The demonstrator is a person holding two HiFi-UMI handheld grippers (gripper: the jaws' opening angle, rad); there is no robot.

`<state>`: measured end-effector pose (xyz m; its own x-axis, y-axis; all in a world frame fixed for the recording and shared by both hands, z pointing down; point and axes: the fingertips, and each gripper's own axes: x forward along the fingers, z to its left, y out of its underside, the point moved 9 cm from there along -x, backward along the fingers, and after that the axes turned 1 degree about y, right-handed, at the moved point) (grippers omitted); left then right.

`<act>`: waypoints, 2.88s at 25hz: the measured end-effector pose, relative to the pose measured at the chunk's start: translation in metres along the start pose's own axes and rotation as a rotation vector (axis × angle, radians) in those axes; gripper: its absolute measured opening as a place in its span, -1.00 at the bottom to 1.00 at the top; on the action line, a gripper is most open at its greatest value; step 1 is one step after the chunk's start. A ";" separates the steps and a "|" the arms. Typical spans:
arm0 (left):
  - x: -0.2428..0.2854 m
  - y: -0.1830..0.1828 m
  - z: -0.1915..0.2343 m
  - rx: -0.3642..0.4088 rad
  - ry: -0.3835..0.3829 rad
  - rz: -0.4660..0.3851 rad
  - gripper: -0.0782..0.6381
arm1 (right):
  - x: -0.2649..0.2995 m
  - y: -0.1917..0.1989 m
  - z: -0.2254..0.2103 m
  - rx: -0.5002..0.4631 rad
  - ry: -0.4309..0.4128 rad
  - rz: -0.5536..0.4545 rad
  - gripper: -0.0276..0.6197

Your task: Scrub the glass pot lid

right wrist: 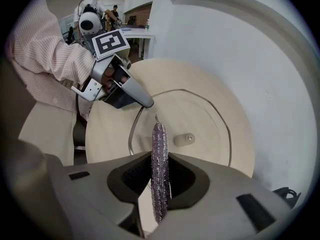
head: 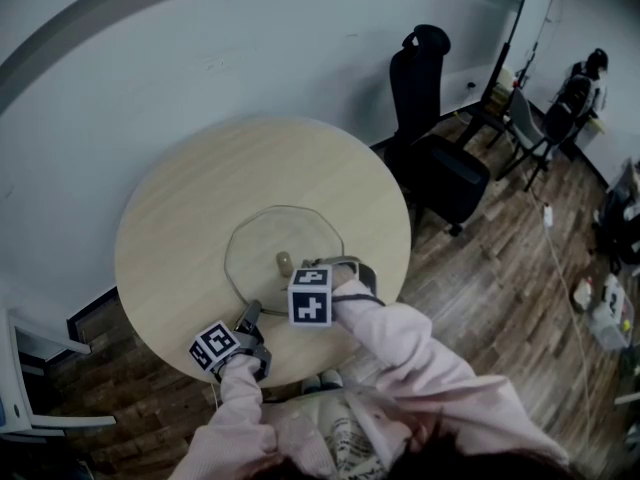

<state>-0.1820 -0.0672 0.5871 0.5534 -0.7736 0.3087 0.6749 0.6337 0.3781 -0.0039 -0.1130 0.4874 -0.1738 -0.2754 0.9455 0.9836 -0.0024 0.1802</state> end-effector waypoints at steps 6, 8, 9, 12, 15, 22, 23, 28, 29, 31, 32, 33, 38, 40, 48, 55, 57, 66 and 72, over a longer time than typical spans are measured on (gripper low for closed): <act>-0.002 -0.001 0.000 -0.003 0.002 0.000 -0.48 | -0.001 -0.007 0.008 0.004 -0.030 -0.022 -0.66; -0.002 -0.001 0.001 -0.003 0.003 0.000 -0.48 | -0.001 -0.009 0.009 0.010 -0.037 -0.032 -0.66; -0.001 -0.001 0.001 -0.002 0.003 -0.001 -0.48 | -0.002 -0.009 0.010 0.013 -0.043 -0.038 -0.66; 0.000 0.000 0.001 -0.003 0.002 -0.002 -0.48 | -0.002 -0.010 0.011 0.023 -0.057 -0.058 -0.66; 0.000 0.000 0.001 -0.002 0.000 -0.004 -0.48 | -0.004 -0.012 0.013 0.032 -0.075 -0.079 -0.66; 0.000 0.000 -0.001 -0.003 -0.002 -0.005 -0.48 | -0.005 -0.015 0.015 0.050 -0.101 -0.116 -0.66; 0.001 0.000 -0.001 -0.002 -0.002 -0.006 -0.48 | -0.005 -0.015 0.015 0.051 -0.103 -0.119 -0.66; 0.001 0.000 -0.002 -0.004 -0.003 -0.007 -0.48 | -0.007 -0.015 0.014 0.068 -0.118 -0.146 -0.66; 0.001 0.000 -0.002 -0.005 -0.004 -0.007 -0.48 | -0.007 -0.015 0.014 0.074 -0.122 -0.154 -0.66; 0.001 0.000 -0.002 -0.005 -0.004 -0.007 -0.48 | -0.009 -0.015 0.012 0.087 -0.129 -0.169 -0.66; 0.001 0.000 -0.002 -0.005 -0.004 -0.007 -0.48 | -0.009 -0.016 0.012 0.094 -0.132 -0.177 -0.66; 0.001 0.000 -0.001 -0.005 -0.003 -0.007 -0.48 | -0.009 -0.016 0.011 0.101 -0.135 -0.185 -0.66; -0.001 -0.002 0.000 -0.005 -0.003 -0.007 -0.48 | -0.011 -0.017 0.009 0.134 -0.153 -0.216 -0.66; 0.000 -0.002 0.000 -0.005 -0.004 -0.008 -0.48 | -0.012 -0.017 0.008 0.141 -0.164 -0.234 -0.66; -0.001 -0.001 0.000 -0.003 -0.004 -0.008 -0.48 | -0.017 -0.022 0.012 0.198 -0.227 -0.344 -0.66; -0.002 -0.003 0.000 -0.002 -0.007 -0.010 -0.48 | -0.026 -0.024 0.010 0.219 -0.242 -0.388 -0.66; -0.002 -0.002 0.000 0.000 -0.007 -0.010 -0.48 | -0.029 -0.023 0.010 0.229 -0.248 -0.405 -0.66; -0.002 0.003 -0.001 0.011 -0.013 -0.010 -0.48 | -0.032 0.003 -0.002 0.414 -0.268 -0.651 -0.66; -0.001 0.005 -0.004 0.032 -0.019 -0.017 -0.47 | -0.039 0.026 -0.008 0.575 -0.279 -0.891 -0.66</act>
<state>-0.1770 -0.0627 0.5848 0.5322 -0.7843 0.3188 0.6679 0.6203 0.4113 0.0288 -0.1101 0.4534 -0.8875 -0.1697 0.4284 0.3433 0.3767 0.8604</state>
